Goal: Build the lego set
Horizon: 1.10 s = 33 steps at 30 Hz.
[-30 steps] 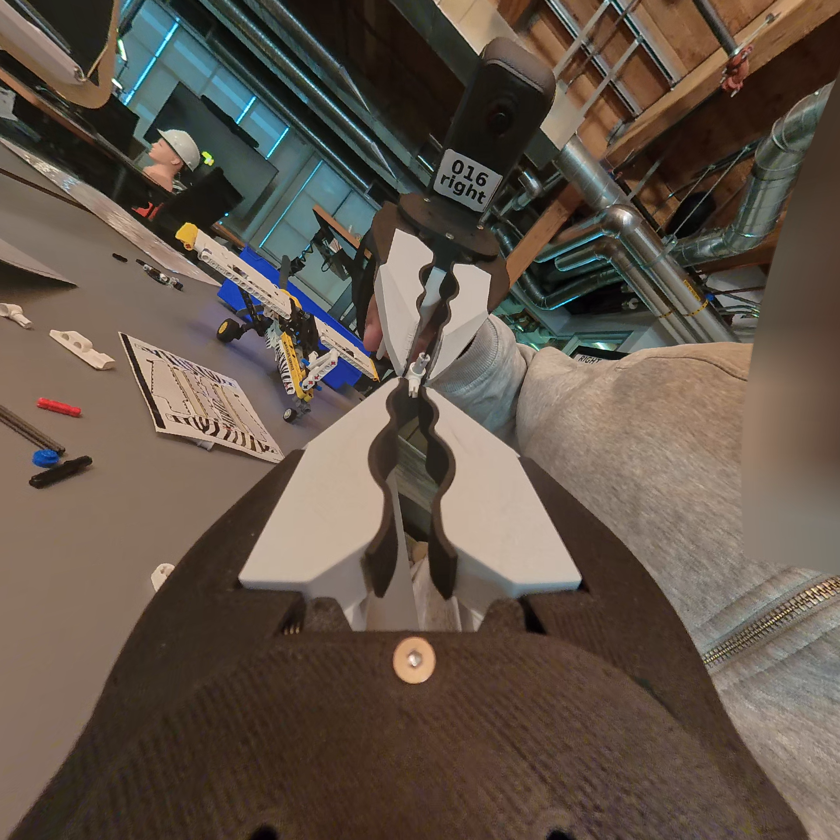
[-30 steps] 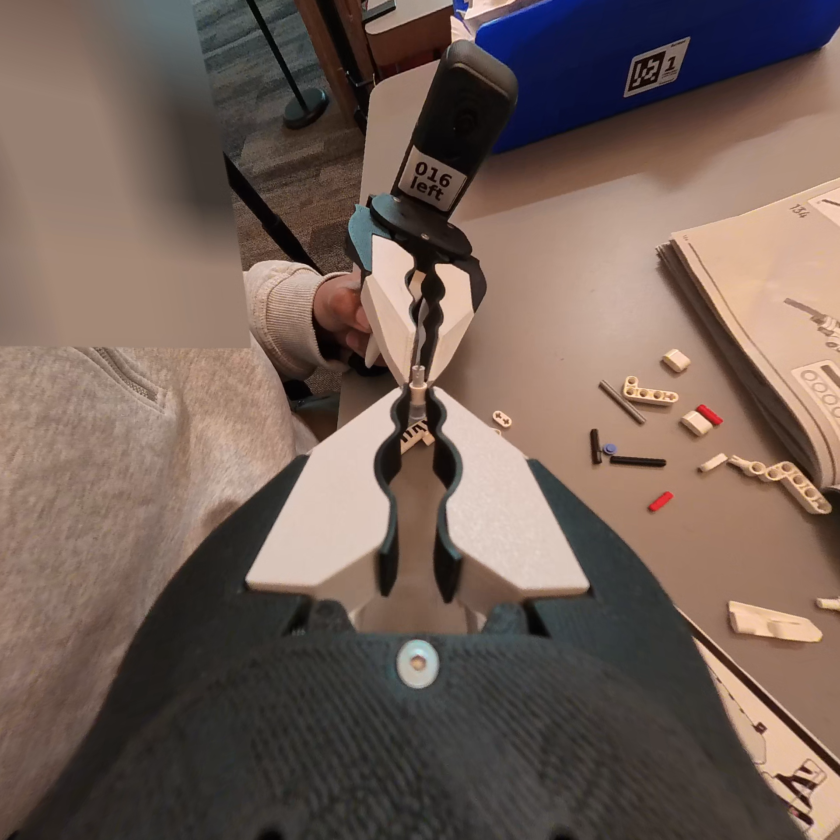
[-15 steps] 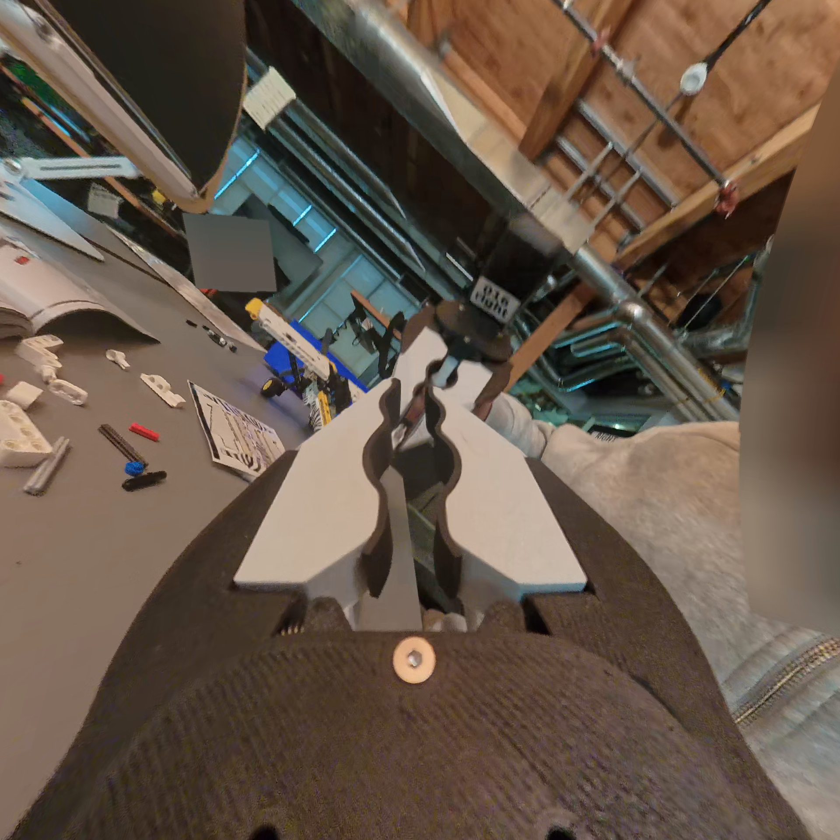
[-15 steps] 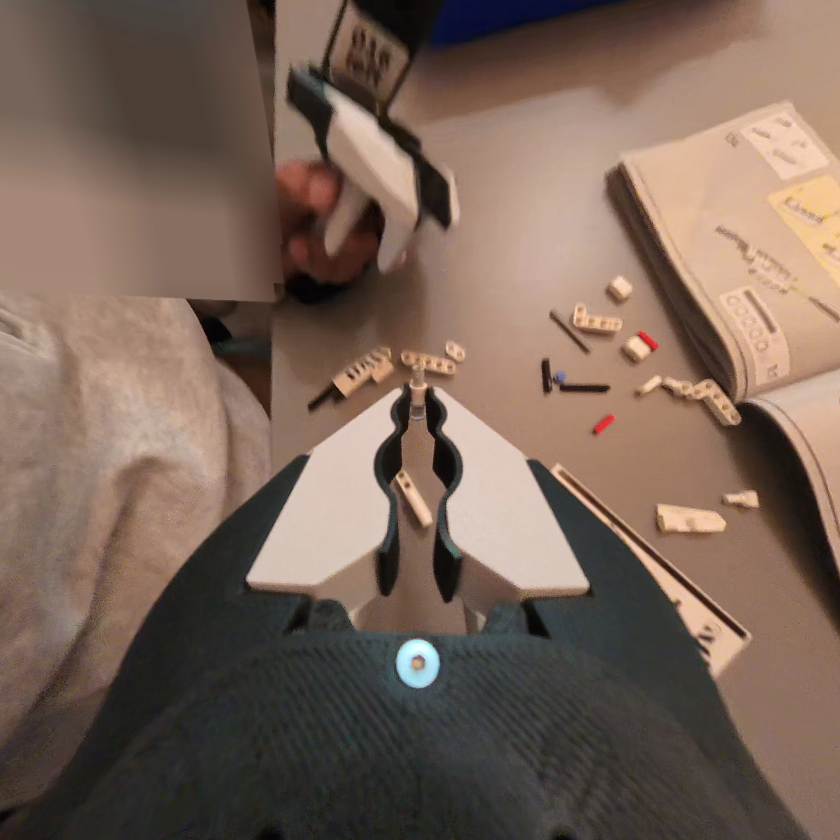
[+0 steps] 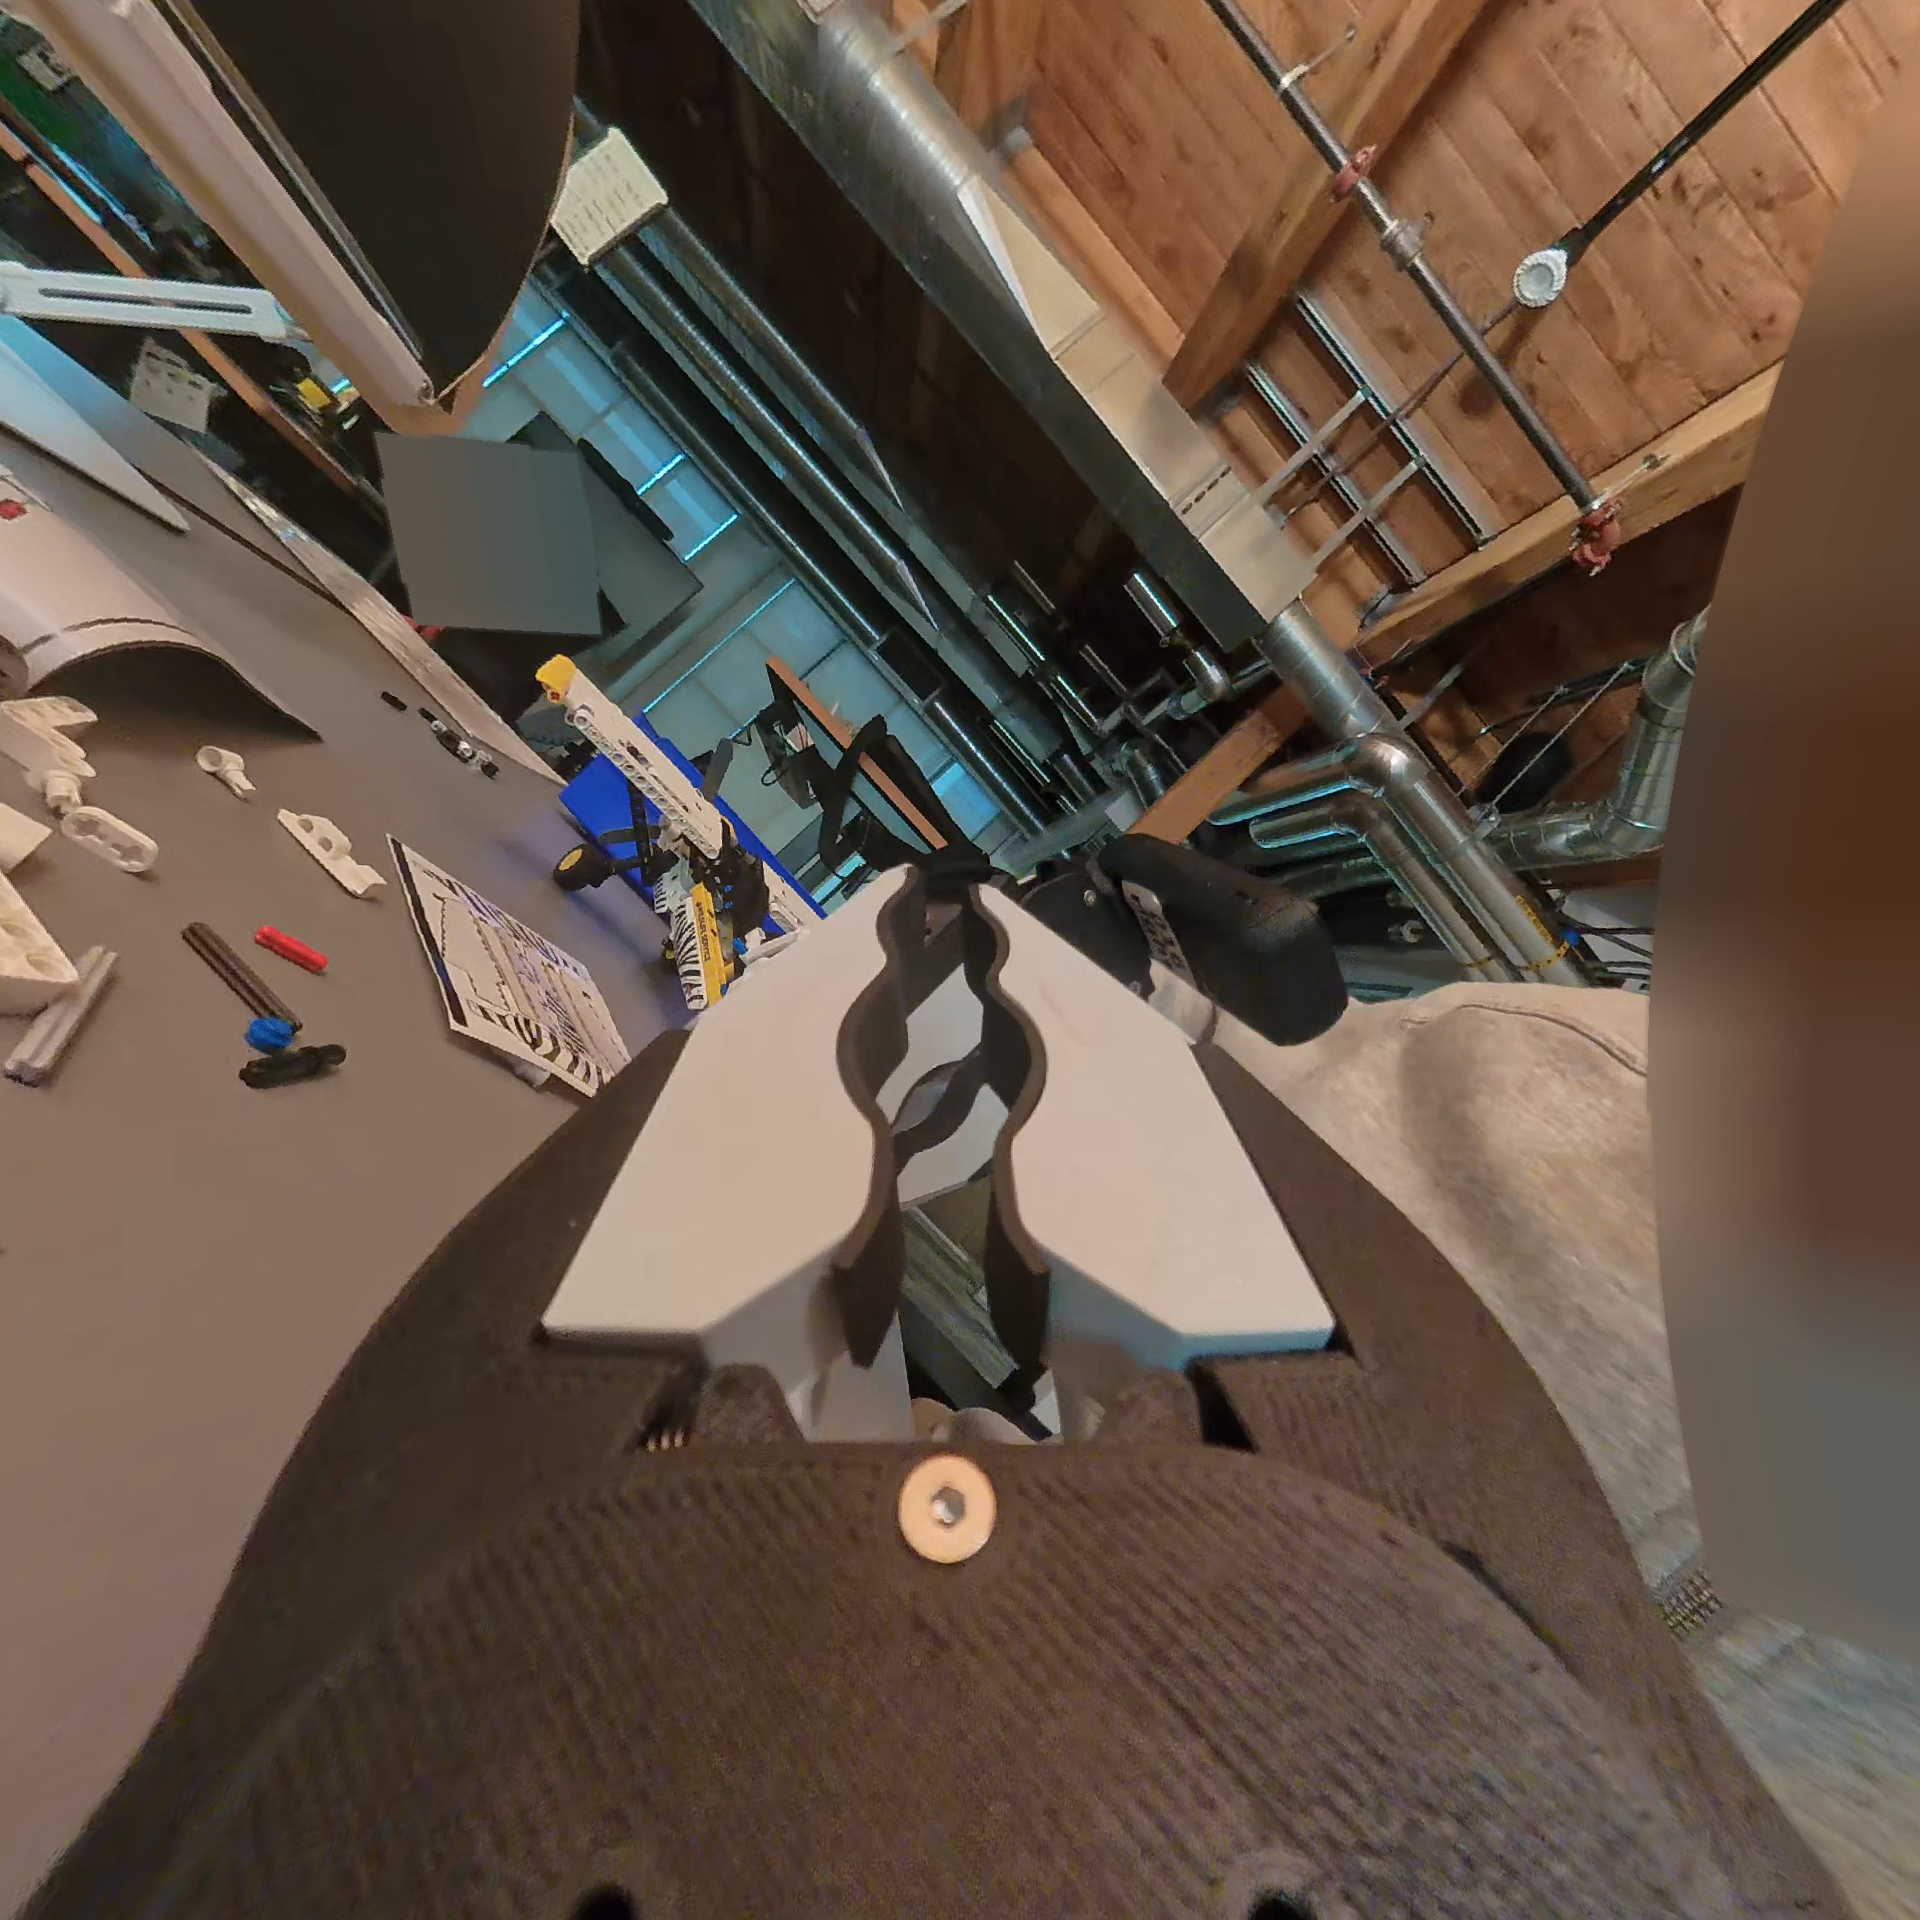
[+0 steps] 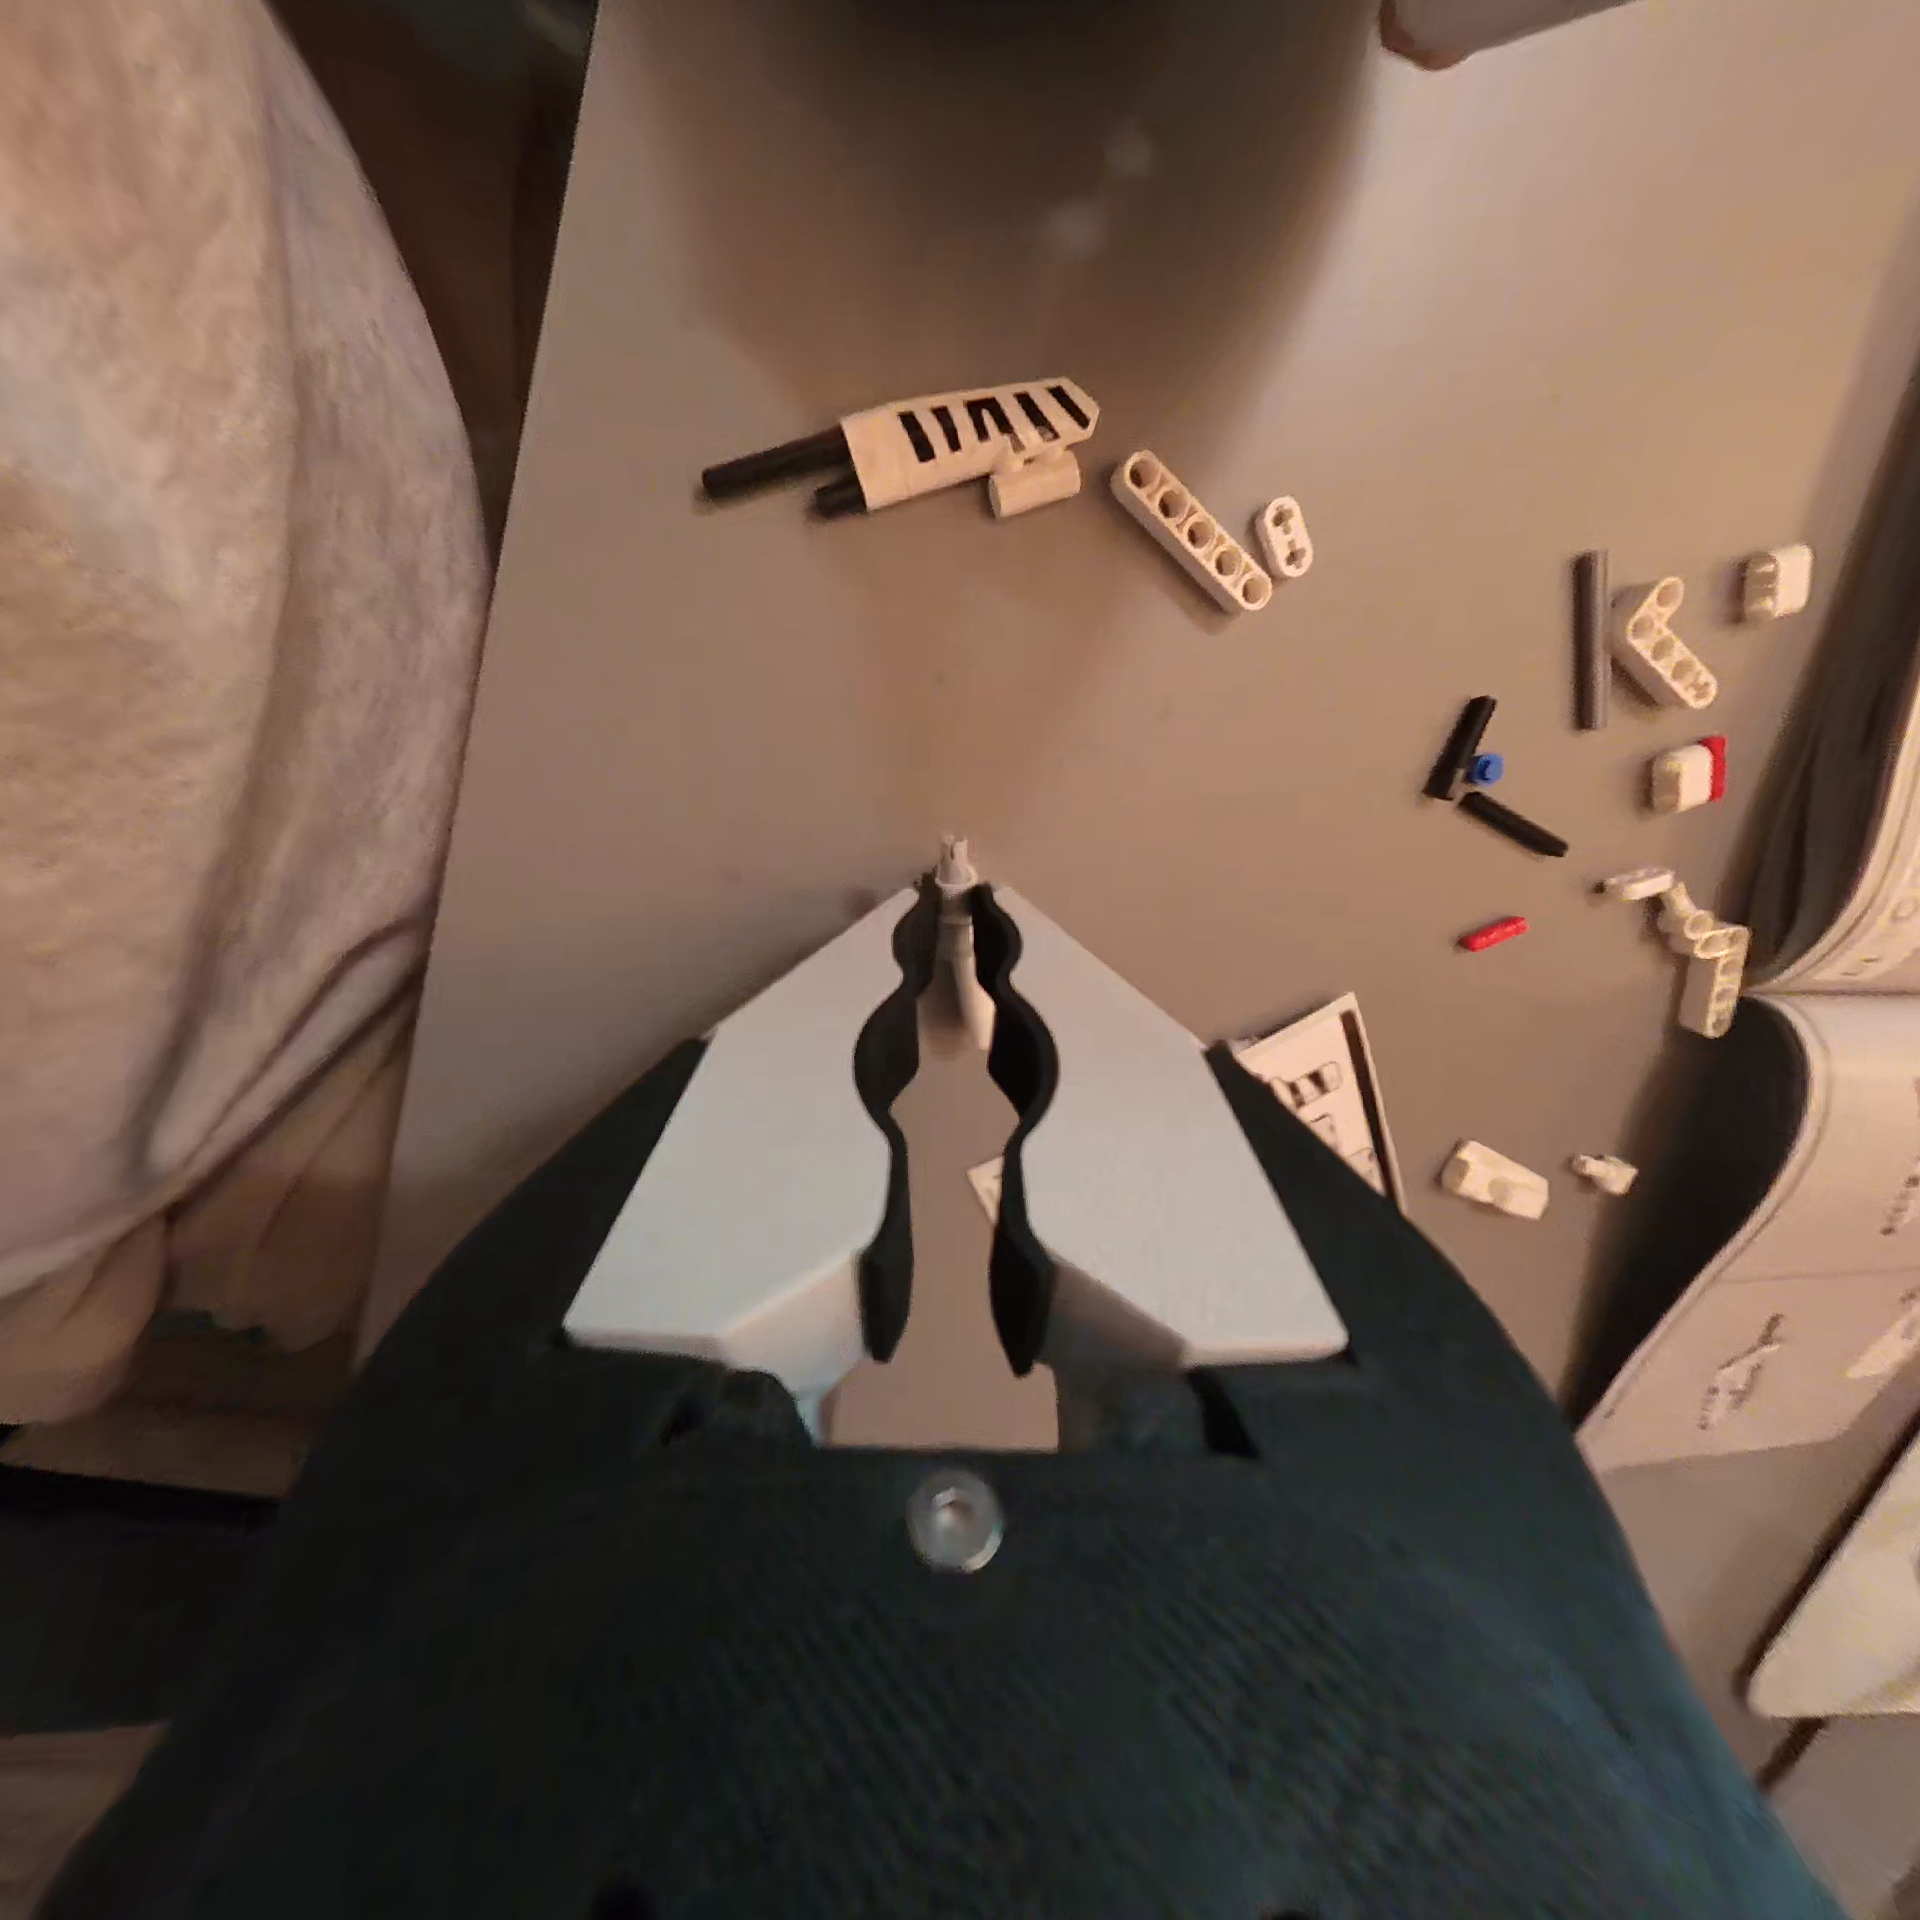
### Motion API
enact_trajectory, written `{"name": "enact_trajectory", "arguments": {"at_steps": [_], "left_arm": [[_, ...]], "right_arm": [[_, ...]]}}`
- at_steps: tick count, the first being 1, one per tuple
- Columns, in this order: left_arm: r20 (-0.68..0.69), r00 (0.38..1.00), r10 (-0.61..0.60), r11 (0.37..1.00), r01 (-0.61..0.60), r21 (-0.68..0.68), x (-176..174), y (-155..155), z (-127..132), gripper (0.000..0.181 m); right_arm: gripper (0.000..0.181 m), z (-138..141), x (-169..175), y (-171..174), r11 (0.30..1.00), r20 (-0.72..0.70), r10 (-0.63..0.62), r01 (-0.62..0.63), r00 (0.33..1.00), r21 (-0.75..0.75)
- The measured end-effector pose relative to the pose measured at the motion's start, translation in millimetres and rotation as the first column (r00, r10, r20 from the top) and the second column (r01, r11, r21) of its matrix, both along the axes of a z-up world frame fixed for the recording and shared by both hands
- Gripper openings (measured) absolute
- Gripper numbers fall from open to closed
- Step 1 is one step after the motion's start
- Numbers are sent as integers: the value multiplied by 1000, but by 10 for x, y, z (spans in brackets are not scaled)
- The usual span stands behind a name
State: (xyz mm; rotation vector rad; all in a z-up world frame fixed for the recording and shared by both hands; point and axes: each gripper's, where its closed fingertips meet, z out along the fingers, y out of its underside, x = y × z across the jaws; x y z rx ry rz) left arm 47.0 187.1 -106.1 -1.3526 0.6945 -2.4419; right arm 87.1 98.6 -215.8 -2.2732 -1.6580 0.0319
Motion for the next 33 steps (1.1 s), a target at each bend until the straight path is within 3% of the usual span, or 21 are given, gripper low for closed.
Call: {"name": "enact_trajectory", "arguments": {"at_steps": [8,33], "left_arm": [[18,1000,-9,1000,9,-27,-22,18,17,3],[44,999,-21,996,24,-89,-40,76,28,3]], "right_arm": [[6,-40,30,3,994,31,111,-111,993,21],[5,-48,8,64,996,14,38,-37,999,-82]]}}
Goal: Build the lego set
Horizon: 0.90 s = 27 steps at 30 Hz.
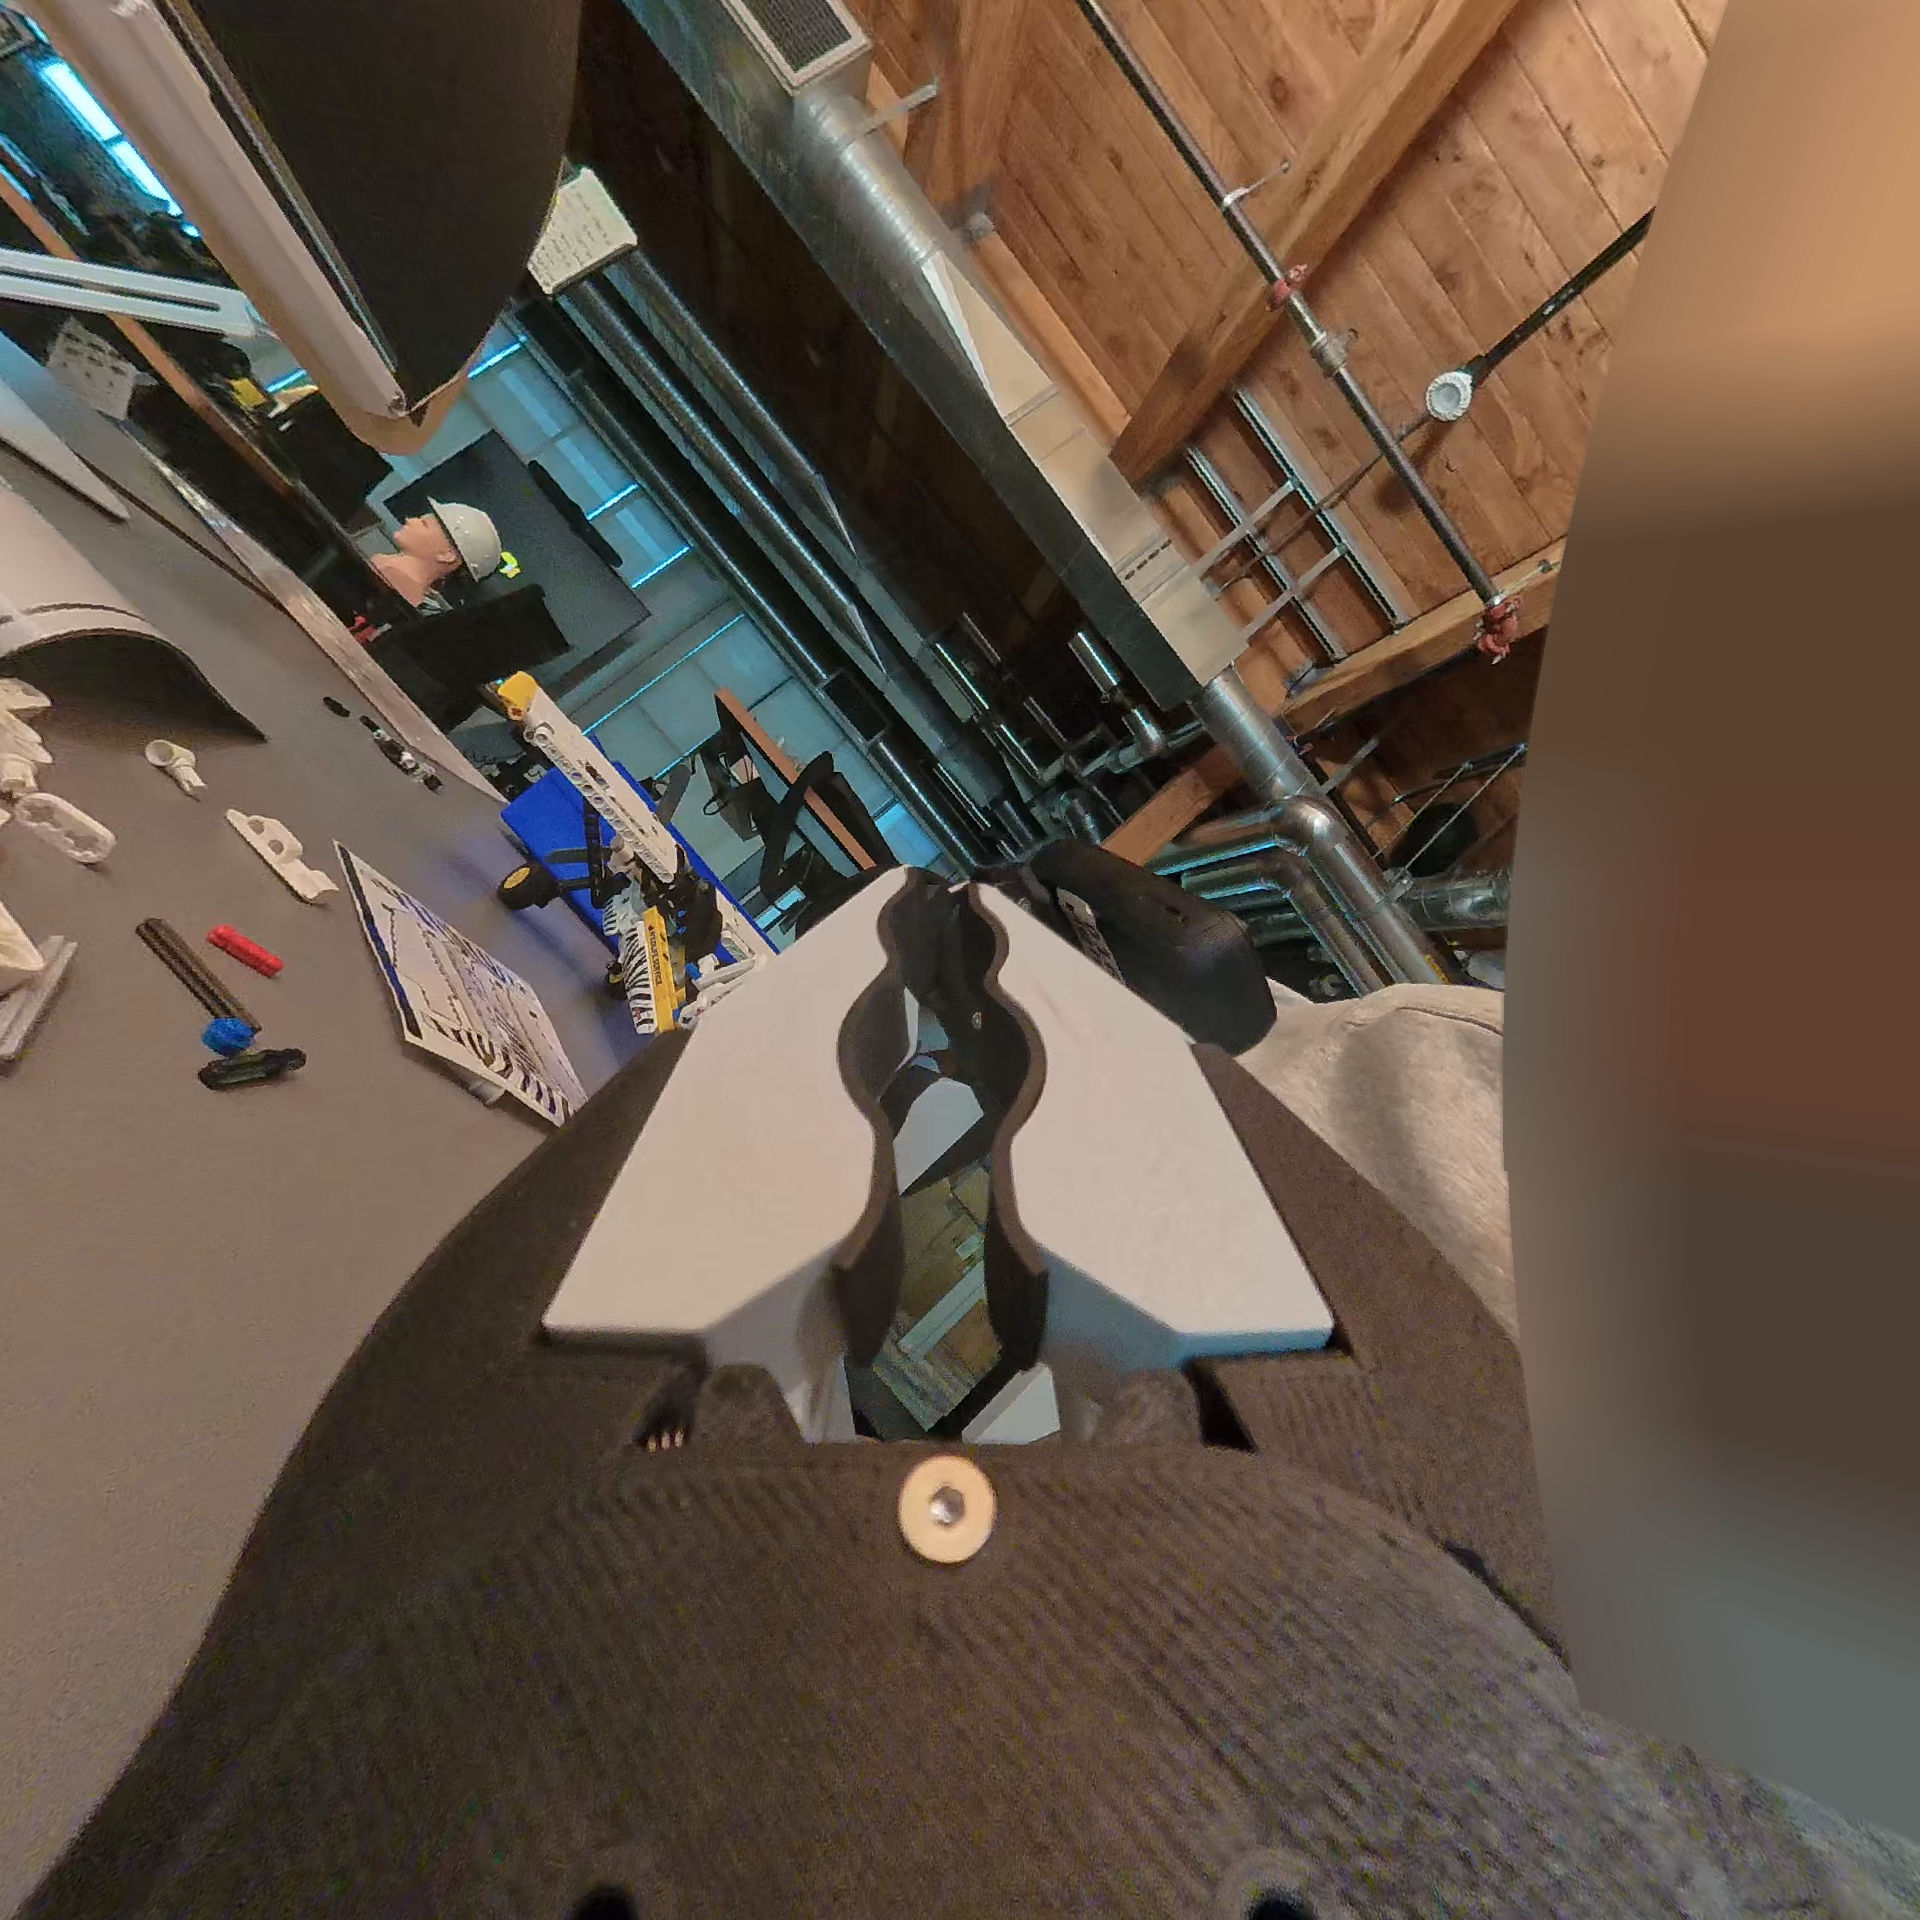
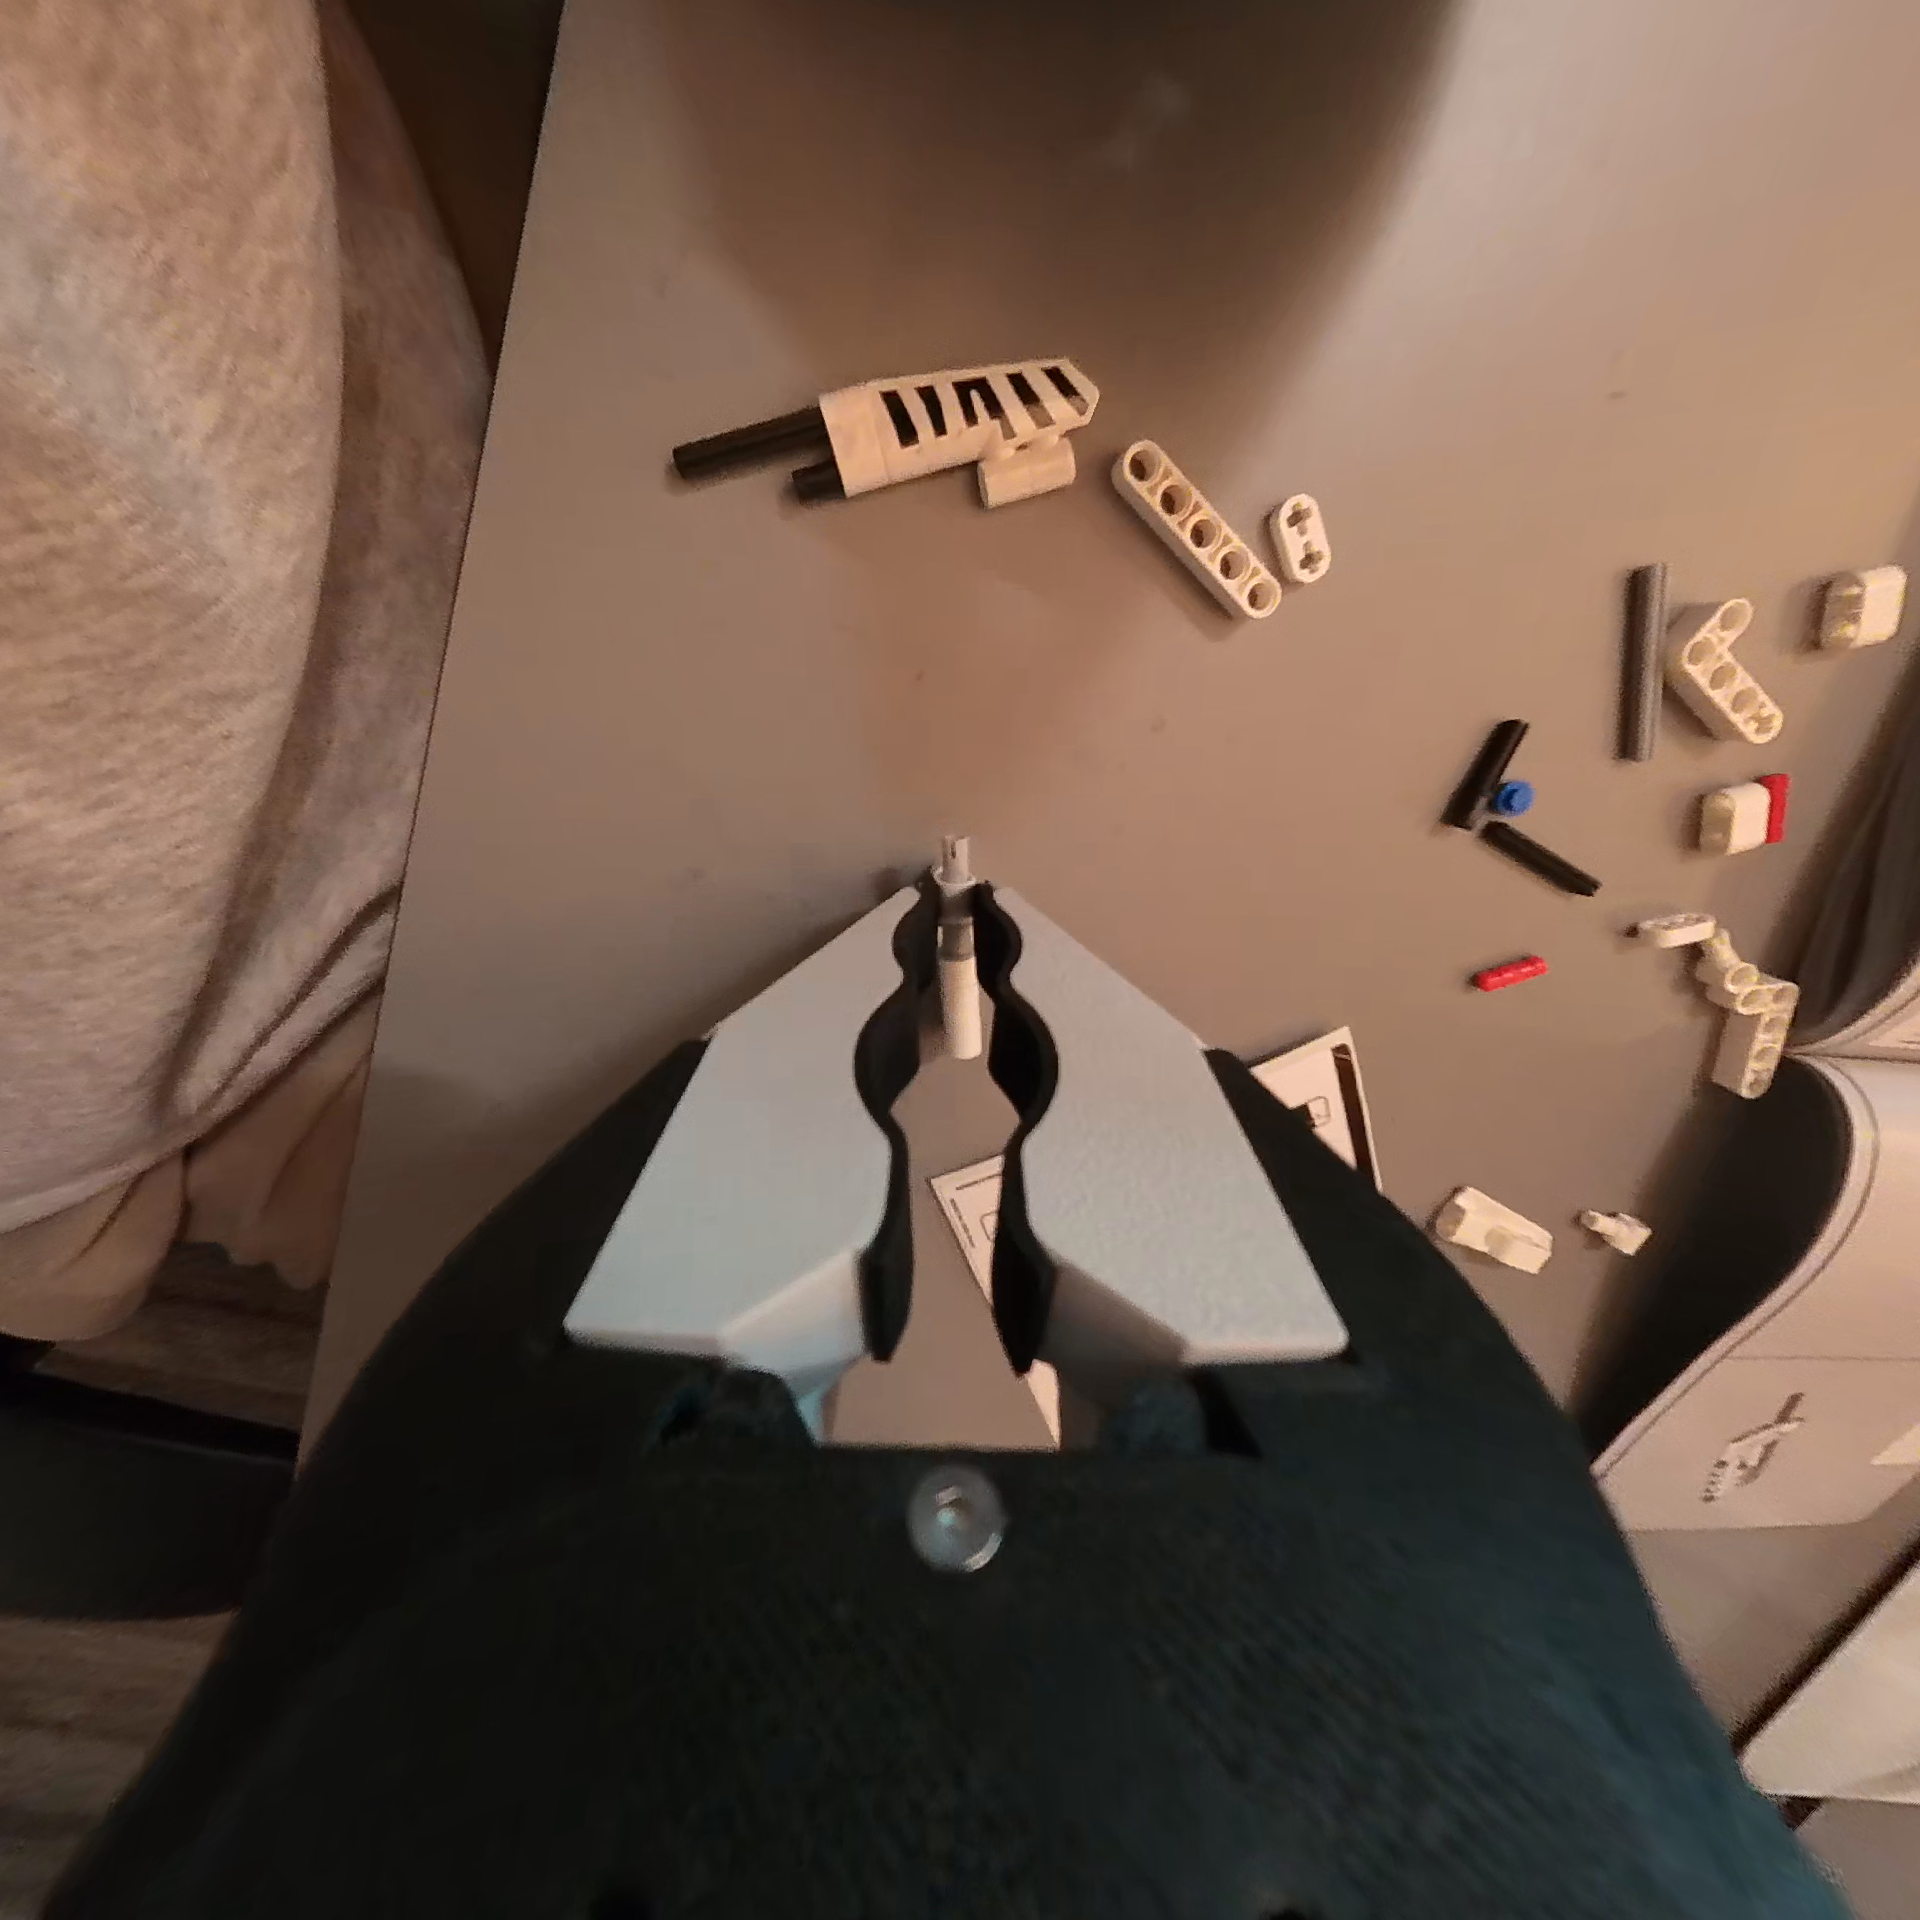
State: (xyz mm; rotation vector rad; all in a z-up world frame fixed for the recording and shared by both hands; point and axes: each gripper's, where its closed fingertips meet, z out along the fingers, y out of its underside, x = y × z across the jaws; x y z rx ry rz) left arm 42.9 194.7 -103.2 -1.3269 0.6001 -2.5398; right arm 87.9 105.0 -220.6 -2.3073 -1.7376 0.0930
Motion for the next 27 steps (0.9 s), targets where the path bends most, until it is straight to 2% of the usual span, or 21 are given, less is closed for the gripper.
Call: {"name": "enact_trajectory", "arguments": {"at_steps": [17,27], "left_arm": [[7,1000,-5,1000,5,-18,-9,14,3,3],[6,1000,-8,1000,8,-20,-10,10,3,3]], "right_arm": [[6,-5,10,-1,992,-5,-60,59,998,-108],[6,-12,14,-7,991,26,58,-55,998,-124]]}}
